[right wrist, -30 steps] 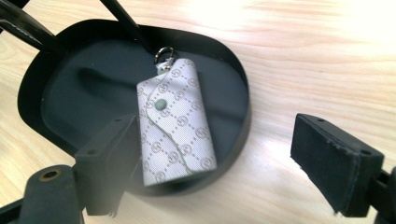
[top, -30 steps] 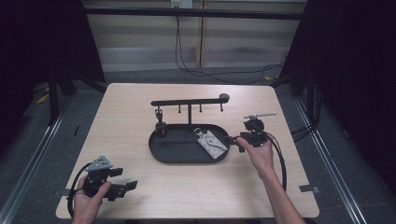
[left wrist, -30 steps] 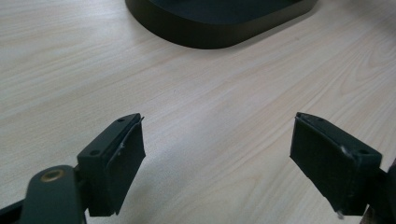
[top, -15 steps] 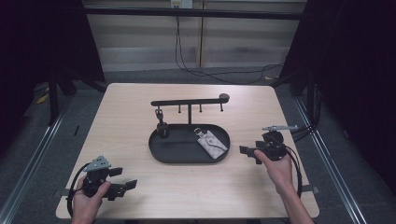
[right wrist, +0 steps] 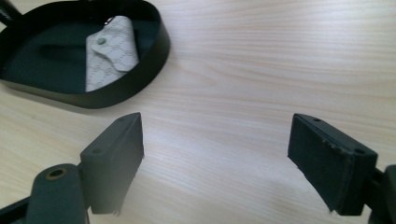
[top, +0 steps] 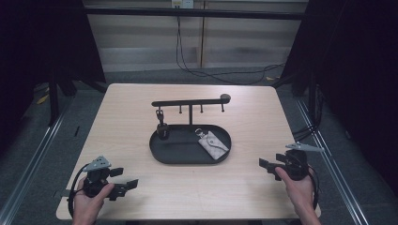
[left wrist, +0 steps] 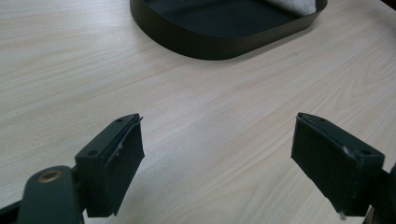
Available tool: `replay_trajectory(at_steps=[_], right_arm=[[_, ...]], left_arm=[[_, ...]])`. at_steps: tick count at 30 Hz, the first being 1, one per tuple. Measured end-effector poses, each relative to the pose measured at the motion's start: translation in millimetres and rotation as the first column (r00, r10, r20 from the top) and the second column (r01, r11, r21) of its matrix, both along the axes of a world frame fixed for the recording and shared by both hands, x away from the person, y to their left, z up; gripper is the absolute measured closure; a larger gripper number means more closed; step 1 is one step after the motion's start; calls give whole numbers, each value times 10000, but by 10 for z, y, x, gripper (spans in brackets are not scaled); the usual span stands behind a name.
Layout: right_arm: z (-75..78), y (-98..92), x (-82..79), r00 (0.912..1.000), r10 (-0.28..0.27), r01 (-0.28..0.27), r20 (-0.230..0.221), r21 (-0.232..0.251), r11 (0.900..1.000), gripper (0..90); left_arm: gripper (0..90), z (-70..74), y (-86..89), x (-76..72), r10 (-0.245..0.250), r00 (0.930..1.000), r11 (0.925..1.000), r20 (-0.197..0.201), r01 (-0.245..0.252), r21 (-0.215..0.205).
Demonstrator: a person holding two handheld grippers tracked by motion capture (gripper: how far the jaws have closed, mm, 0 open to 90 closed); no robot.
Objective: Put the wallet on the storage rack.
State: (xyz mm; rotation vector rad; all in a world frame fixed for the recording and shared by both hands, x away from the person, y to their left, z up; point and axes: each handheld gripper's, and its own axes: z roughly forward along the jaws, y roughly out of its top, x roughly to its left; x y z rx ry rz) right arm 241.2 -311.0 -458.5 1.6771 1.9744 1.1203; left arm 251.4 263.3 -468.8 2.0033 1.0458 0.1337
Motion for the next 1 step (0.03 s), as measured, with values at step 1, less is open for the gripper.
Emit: replay_trajectory(at_steps=[1], right_arm=[[-33, -14, -8, 10000, -49, 48, -39, -100, 9999, 180]], left_arm=[[167, -2, -4, -2, 9, 10000, 10000, 6, -9, 37]])
